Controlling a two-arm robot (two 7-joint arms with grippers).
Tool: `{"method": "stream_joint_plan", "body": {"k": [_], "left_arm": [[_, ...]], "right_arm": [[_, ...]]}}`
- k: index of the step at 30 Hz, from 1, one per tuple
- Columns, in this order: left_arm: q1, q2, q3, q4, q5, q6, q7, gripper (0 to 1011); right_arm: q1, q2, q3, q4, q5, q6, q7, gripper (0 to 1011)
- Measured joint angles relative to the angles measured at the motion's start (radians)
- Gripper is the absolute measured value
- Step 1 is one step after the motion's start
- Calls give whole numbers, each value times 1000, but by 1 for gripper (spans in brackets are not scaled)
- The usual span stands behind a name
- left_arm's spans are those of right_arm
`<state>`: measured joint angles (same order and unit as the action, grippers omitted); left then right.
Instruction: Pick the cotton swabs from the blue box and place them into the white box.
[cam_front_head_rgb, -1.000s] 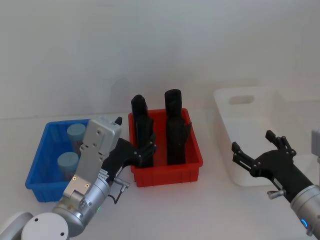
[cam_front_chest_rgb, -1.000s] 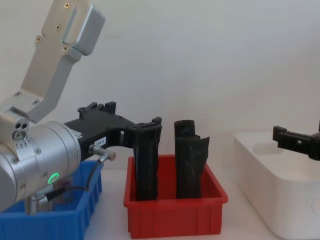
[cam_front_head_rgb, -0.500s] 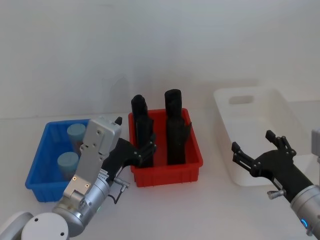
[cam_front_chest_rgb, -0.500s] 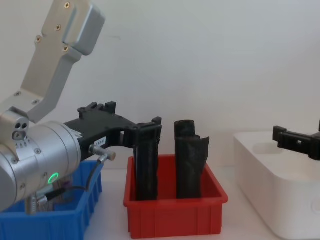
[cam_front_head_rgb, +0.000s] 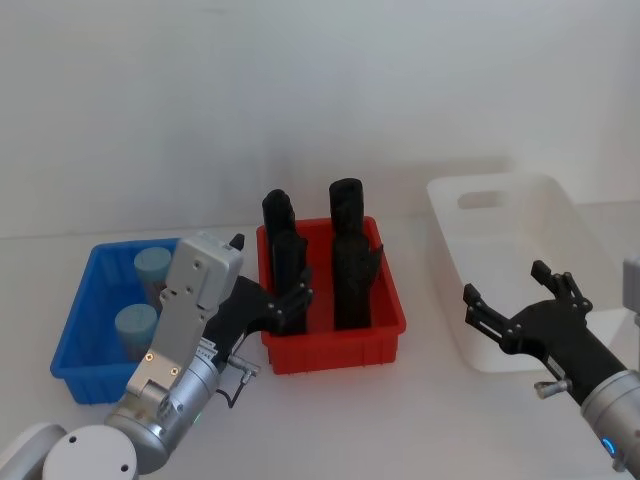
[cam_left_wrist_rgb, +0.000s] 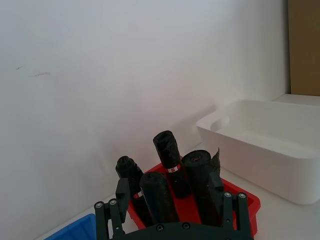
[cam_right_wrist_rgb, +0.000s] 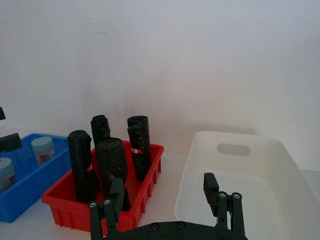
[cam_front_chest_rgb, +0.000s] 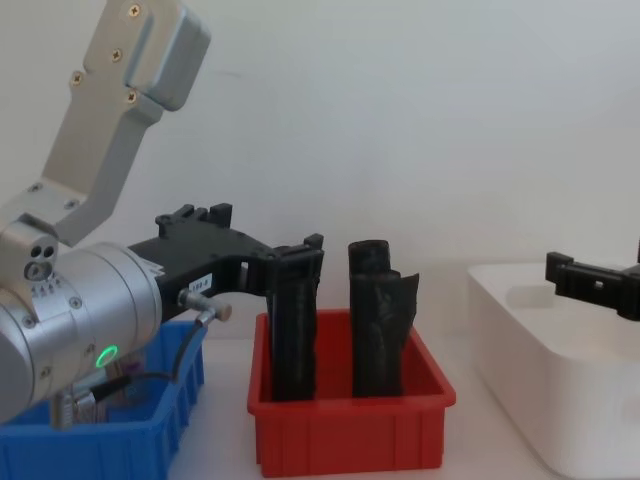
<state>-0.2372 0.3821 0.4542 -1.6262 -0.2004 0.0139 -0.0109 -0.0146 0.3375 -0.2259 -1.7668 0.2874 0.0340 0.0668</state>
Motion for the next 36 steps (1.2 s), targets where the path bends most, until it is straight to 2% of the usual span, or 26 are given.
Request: {"method": "stream_joint_plan", "body": {"k": [17, 26, 36], "left_arm": [[-3, 3, -9, 4, -13, 2, -8, 1000], [-8, 27, -42, 9, -64, 21, -25, 999], [-3, 65, -88, 18, -156, 60, -39, 1000]], "right_arm": [[0, 0, 0, 0, 0, 0, 0, 1002], [0, 0, 0, 0, 0, 0, 0, 1002], [0, 0, 0, 0, 0, 0, 0, 1002]]}}
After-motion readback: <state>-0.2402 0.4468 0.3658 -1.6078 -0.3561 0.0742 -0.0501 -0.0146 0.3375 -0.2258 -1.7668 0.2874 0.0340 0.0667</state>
